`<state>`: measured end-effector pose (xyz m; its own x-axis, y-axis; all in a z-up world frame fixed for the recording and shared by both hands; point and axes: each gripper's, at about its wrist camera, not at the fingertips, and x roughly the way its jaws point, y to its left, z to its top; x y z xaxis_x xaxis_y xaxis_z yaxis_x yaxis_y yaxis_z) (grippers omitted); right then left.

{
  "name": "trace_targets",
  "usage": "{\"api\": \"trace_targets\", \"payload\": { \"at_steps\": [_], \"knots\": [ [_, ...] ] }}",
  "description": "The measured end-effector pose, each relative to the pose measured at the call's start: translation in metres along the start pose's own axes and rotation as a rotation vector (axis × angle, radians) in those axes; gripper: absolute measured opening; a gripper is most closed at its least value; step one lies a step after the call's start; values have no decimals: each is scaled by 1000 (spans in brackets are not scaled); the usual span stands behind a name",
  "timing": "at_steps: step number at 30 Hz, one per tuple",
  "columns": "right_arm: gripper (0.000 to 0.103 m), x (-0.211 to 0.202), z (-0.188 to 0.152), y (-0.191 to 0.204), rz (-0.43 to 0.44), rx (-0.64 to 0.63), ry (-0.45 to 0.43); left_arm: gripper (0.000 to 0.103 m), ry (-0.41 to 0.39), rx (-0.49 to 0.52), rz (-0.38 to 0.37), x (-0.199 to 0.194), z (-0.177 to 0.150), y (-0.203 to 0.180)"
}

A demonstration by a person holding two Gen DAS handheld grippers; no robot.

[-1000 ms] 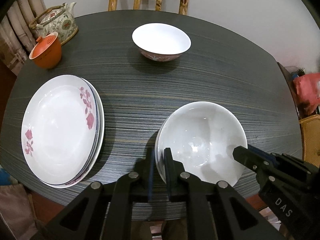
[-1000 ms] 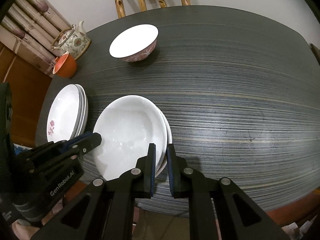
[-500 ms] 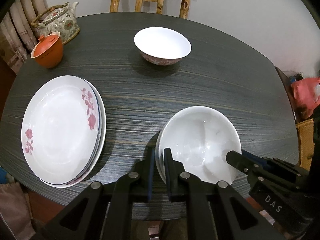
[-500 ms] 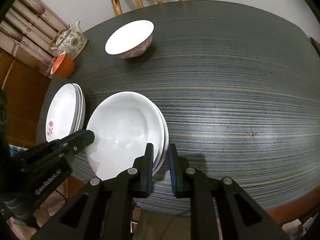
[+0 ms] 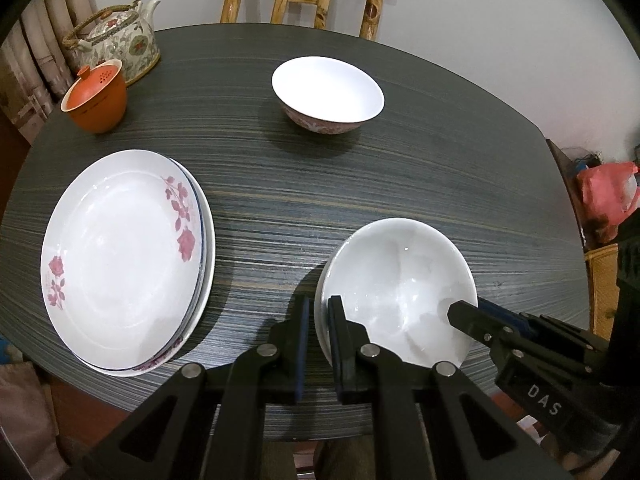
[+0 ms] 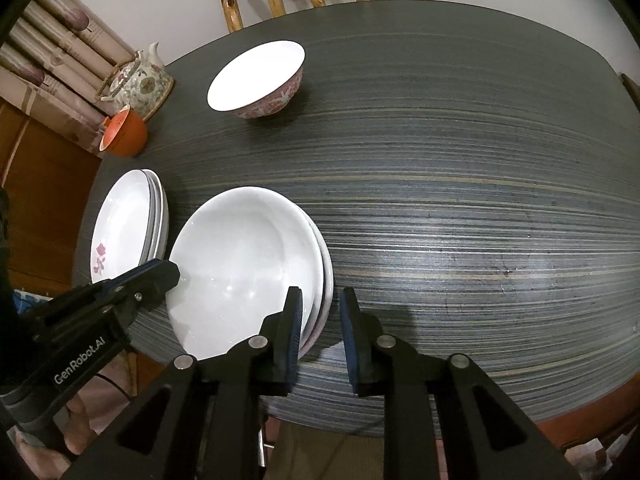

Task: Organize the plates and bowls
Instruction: 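Open both tools and lift them away from the nested bowls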

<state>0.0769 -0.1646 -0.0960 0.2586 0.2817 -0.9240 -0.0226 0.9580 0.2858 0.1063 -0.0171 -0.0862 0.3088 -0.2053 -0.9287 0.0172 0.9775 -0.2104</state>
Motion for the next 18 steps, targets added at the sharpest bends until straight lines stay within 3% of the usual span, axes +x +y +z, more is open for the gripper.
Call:
{"api": "trace_targets", "payload": {
  "at_steps": [9, 14, 18],
  "knots": [
    [19, -18, 9, 6, 6, -35, -31, 11, -12, -3, 3, -8, 11, 5],
    [19, -26, 21, 7, 6, -49, -48, 28, -30, -19, 3, -16, 24, 13],
    [23, -29, 34, 8, 0, -61, -59, 34, -40, -44, -5, -20, 38, 24]
  ]
}}
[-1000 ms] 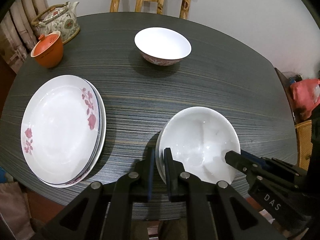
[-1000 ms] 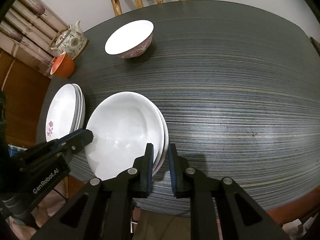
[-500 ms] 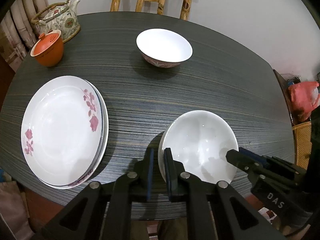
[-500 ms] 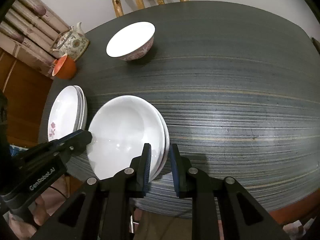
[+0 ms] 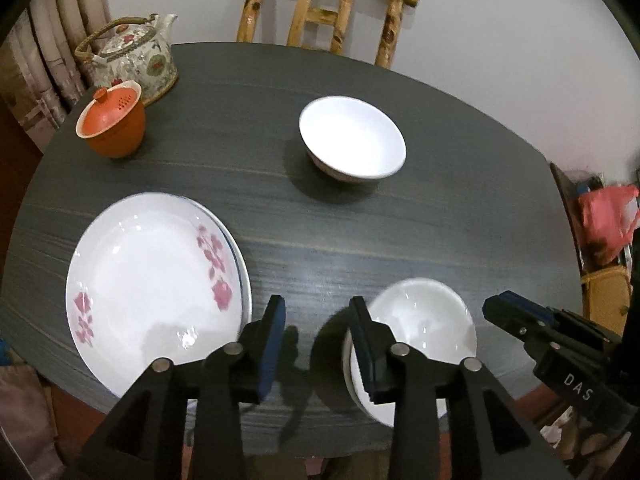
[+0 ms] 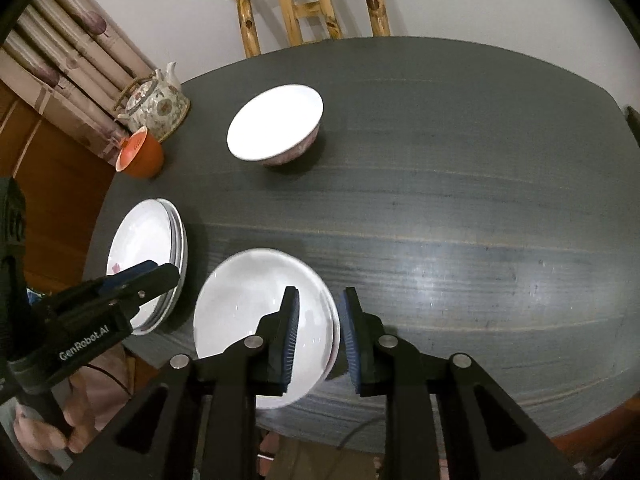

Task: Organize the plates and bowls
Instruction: 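Open both tools and lift them away from the nested bowls, then move both tools to the rim of the pink-patterned white bowl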

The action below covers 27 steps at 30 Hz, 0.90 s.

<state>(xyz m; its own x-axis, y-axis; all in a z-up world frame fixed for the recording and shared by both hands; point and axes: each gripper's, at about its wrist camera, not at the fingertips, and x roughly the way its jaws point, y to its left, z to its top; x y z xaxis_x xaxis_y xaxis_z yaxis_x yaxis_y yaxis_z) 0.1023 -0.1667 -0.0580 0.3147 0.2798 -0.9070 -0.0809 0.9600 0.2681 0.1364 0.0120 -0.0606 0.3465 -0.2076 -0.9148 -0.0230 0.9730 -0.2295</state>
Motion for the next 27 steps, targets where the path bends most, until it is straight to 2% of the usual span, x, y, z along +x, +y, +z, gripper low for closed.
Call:
{"api": "trace_targets", "payload": {
  "at_steps": [8, 12, 18, 27],
  "knots": [
    [23, 2, 35, 9, 3, -53, -18, 35, -4, -78, -50, -2, 44, 16],
    [23, 10, 59, 7, 31, -45, -9, 35, -5, -96, -52, 1, 65, 16],
    [23, 25, 88, 8, 15, -55, 6, 35, 32, -126, -55, 23, 92, 14],
    [23, 61, 129, 8, 40, -35, 47, 35, 66, -179, -102, 58, 124, 20]
  ]
}}
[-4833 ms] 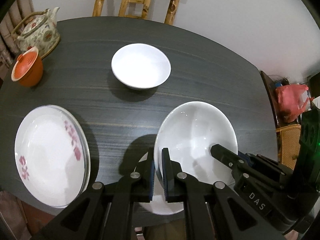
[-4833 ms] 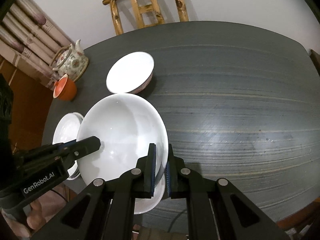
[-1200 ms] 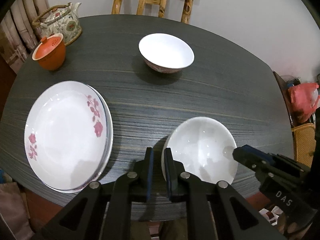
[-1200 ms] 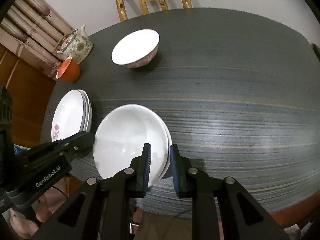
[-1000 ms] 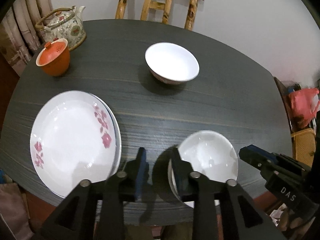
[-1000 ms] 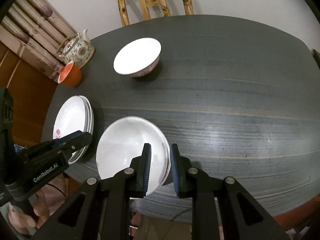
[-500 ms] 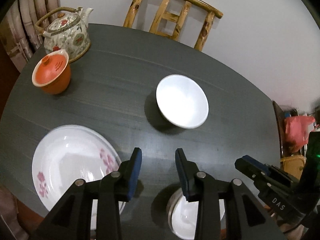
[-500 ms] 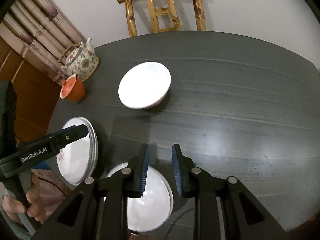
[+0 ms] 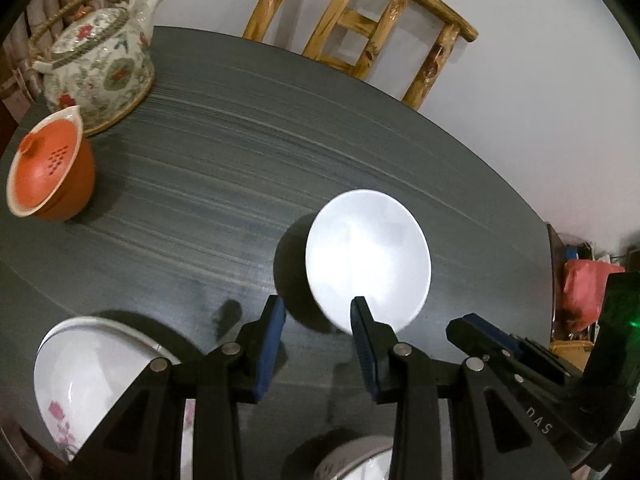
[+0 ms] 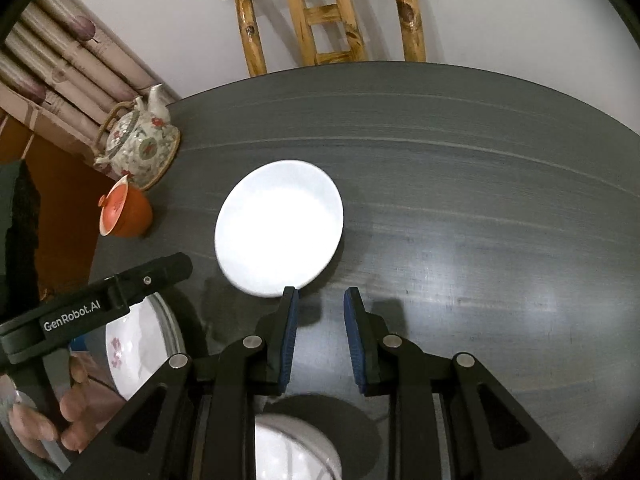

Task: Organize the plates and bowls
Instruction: 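Move both tools to the rim of the pink-patterned white bowl, then close both tools on the bowl rim and lift the bowl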

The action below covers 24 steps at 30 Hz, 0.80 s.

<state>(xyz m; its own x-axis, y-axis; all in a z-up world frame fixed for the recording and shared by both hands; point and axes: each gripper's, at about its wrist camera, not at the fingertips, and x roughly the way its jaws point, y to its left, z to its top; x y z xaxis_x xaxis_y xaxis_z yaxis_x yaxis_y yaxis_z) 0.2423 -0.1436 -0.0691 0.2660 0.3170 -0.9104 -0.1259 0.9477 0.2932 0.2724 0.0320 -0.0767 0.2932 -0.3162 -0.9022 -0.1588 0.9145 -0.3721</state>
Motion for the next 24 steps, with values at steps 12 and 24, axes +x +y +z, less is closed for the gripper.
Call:
{"api": "trace_targets", "payload": {
  "at_steps": [12, 24],
  "knots": [
    [23, 44, 44, -11, -6, 34, 34, 35, 47, -47, -22, 41, 22, 8],
    [22, 65, 51, -14, -1, 35, 60, 35, 66, -37, -16, 61, 28, 7]
  ]
}}
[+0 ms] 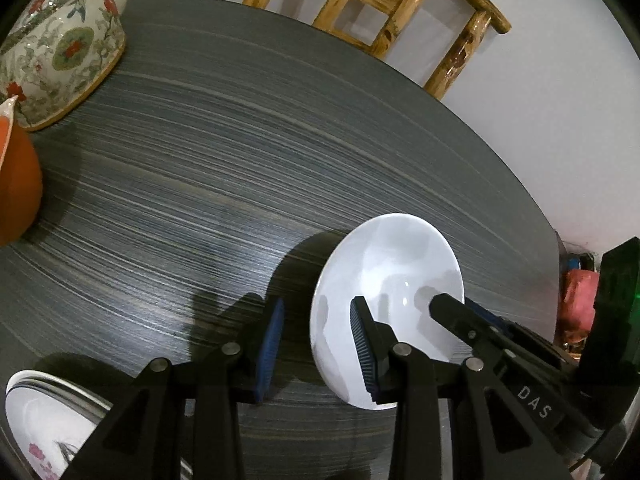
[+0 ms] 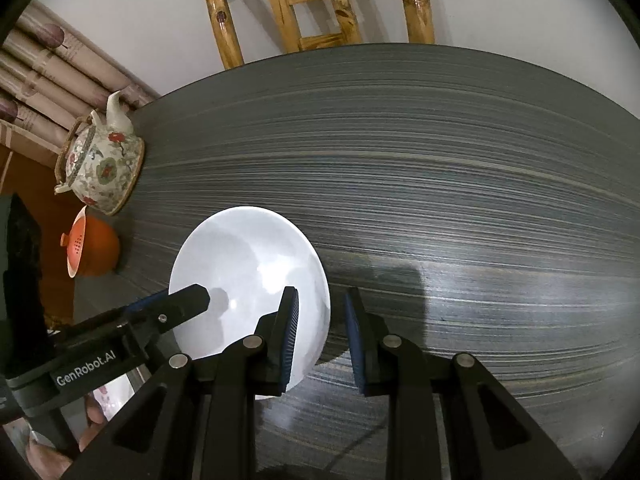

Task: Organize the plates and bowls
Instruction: 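Close both tools on the bowl rim and lift the bowl, then carry the pink-patterned bowl with both tools over the nested bowls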

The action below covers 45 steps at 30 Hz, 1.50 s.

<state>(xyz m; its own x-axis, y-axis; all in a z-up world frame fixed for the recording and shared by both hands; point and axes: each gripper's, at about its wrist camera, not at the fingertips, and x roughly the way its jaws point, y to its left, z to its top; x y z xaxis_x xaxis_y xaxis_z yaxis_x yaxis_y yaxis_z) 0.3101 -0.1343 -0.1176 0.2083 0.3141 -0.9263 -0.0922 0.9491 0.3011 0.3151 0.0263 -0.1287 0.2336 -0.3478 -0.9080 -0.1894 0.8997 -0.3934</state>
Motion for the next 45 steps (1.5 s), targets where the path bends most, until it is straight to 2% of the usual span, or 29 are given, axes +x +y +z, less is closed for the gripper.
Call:
{"api": "trace_targets", "payload": {
  "at_steps": [6, 8, 11, 16, 24, 32, 45],
  "knots": [
    [20, 7, -1, 1, -3, -9, 3, 30, -1, 12, -4, 5, -1, 1],
    [17, 9, -1, 1, -5, -14, 8, 6, 5, 12, -12, 8, -2, 1],
    [11, 10, -2, 1, -7, -15, 8, 6, 5, 12, -6, 9, -2, 1],
    [9, 9, -4, 2, -23, -27, 2, 5, -3, 43, 13, 10, -6, -5],
    [8, 2, -10, 0, -26, -15, -10, 5, 2, 71, 16, 2, -17, -12],
    [9, -18, -23, 8, -32, -18, -25, 5, -21, 110, 24, -22, -32, -20],
    [9, -62, -60, 24, -37, -23, -64, 5, -51, 133, 4, -60, -67, -31]
  ]
}}
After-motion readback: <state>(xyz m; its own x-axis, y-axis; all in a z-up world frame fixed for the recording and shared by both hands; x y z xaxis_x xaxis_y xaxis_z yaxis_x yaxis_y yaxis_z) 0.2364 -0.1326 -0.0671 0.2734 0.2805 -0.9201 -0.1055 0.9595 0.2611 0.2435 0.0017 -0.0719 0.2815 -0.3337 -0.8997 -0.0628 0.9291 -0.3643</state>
